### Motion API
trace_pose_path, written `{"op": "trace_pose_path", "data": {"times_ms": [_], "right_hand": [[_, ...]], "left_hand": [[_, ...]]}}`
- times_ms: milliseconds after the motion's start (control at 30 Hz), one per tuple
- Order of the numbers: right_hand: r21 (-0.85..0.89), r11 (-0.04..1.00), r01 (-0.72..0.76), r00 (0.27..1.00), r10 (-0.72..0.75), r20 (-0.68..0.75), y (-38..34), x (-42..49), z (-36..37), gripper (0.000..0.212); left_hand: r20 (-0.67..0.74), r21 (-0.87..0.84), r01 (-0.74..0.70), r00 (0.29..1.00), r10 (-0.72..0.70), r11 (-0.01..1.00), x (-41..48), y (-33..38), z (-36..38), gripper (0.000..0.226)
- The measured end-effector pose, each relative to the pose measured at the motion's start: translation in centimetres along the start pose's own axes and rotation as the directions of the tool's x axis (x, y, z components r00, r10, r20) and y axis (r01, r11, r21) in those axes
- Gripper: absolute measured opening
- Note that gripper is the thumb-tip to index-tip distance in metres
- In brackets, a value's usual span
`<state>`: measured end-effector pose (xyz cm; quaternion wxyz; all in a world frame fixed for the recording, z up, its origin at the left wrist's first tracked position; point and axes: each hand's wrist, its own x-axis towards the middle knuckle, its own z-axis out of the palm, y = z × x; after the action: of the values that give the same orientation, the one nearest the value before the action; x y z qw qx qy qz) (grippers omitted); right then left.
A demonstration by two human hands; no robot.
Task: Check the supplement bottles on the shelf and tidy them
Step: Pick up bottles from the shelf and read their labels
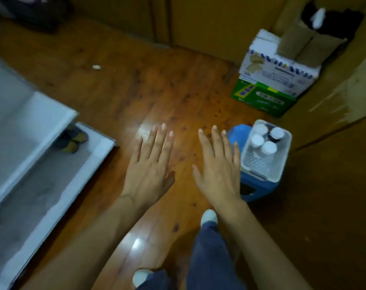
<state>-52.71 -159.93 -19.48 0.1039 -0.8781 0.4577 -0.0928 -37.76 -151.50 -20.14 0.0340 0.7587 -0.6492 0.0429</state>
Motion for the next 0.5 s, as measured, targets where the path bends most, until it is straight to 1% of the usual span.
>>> {"op": "trace_pose_path", "data": {"times_ms": [67,133,233,333,400,500], "right_hand": [[0.000,0.992,0.122,0.992,-0.122,-0.010,-6.8,-2.3,-1.0,0.088],[0.022,0.970,0.243,0.969,-0.242,-0.042,-13.9,-4.6,-1.4,0.090],[0.075,0.893,0.443,0.896,-0.439,-0.071,-24.5,-8.0,-1.4,0.089],[0.138,0.766,0.627,0.779,-0.618,-0.108,-34.5,-11.7,-1.5,0.086],[0.171,0.652,0.739,0.673,-0.727,-0.134,-40.3,-14.2,-1.7,0.086],[0.168,0.478,0.862,0.502,-0.850,-0.161,-47.3,-17.6,-2.0,0.089]], "left_hand": [[-0.046,0.034,0.126,0.991,-0.125,0.991,-6.7,-4.0,-3.4,0.102],[-0.095,0.067,0.253,0.965,-0.246,0.965,-13.7,-8.0,-6.2,0.100],[-0.181,0.117,0.437,0.892,-0.413,0.892,-24.0,-13.5,-10.2,0.097],[-0.272,0.151,0.601,0.789,-0.551,0.785,-32.8,-17.6,-14.3,0.095],[-0.315,0.181,0.701,0.706,-0.635,0.690,-37.6,-19.7,-16.8,0.095],[-0.370,0.210,0.805,0.591,-0.717,0.555,-43.8,-22.0,-19.4,0.096]]}}
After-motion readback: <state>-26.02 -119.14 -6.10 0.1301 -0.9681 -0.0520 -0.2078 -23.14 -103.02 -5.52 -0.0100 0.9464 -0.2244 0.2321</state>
